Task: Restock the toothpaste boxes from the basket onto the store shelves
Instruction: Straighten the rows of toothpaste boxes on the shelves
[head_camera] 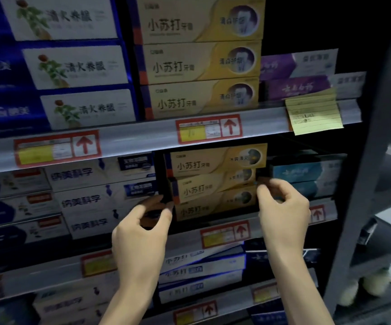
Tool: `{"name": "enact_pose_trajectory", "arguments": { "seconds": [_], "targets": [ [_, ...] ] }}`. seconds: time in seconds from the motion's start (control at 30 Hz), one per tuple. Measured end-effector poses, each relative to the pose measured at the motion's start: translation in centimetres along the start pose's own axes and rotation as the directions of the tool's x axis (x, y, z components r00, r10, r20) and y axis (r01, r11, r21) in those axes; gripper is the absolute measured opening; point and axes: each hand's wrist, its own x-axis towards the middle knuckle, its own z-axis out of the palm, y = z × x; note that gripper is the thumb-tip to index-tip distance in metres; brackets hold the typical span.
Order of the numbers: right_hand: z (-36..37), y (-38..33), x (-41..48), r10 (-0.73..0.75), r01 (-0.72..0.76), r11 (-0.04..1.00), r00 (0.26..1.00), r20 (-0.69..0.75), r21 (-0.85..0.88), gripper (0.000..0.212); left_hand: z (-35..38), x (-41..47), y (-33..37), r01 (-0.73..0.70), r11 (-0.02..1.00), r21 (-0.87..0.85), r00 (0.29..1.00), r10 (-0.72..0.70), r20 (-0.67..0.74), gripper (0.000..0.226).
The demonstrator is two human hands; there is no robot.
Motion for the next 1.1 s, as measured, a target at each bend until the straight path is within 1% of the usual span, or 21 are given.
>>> {"name": "enact_pose_trajectory", "arguments": {
  "seconds": [0.03,0.13,0.23,0.27,0.33,0.43,0.6,0.7,0.83,0.97,1.1],
  "targets": [
    [-0.2,0.7,0.4,0.009,-0.009,1.0,1.0,0.024,-0.028,0.015,0.5,0.1,-0.1,0.011,0.999,0.049,1.0,-0.01,-0.02,0.019],
    [-0.4,2.3,1.3,0.03,-0.022,0.997,0.993,0.11,-0.071,0.03,1.3,0.2,0.2,0.021,0.985,0.171,0.998,-0.01,-0.065,0.032],
    [0.1,2.6,1.8,0.045,-0.026,0.994,0.983,0.178,-0.11,0.046,2.1,0.2,0.0,0.017,0.977,0.215,0.996,0.002,-0.085,0.041],
    [0.3,2.6,1.9,0.06,-0.033,0.99,0.979,0.196,-0.134,0.048,2.3,0.1,-0.1,0.022,0.974,0.224,0.996,-0.003,-0.085,0.042],
    [0.8,2.7,1.9,0.066,-0.032,0.986,0.977,0.205,-0.166,0.047,2.6,0.1,-0.2,0.029,0.975,0.222,0.997,-0.011,-0.083,0.044],
    [1.1,2.9,1.8,0.047,-0.01,0.984,0.978,0.203,-0.18,0.056,2.8,0.0,-0.5,0.038,0.977,0.209,0.996,-0.02,-0.087,0.043],
    [1.2,3.4,2.5,0.042,-0.002,0.983,0.977,0.211,-0.183,0.068,3.2,-0.3,-0.7,0.048,0.992,0.117,0.994,-0.036,-0.107,0.043],
    [1.3,3.8,3.3,0.049,-0.009,0.981,0.979,0.2,-0.193,0.065,3.4,-0.3,-1.2,0.028,0.999,0.047,0.994,-0.022,-0.112,0.039],
    [1.2,4.7,3.9,0.025,0.009,0.982,0.983,0.182,-0.188,0.062,3.2,0.0,-1.6,0.018,0.997,-0.074,0.995,-0.025,-0.097,0.026],
    [1.0,5.2,4.2,0.015,0.008,0.988,0.988,0.151,-0.152,0.057,3.0,0.4,-1.4,0.041,0.992,-0.118,0.997,-0.049,-0.062,0.019],
    [1.1,5.5,4.4,-0.004,0.013,0.998,0.991,0.136,-0.068,0.053,2.6,0.6,-1.4,0.062,0.99,-0.123,0.996,-0.068,-0.049,0.018]
  ]
}}
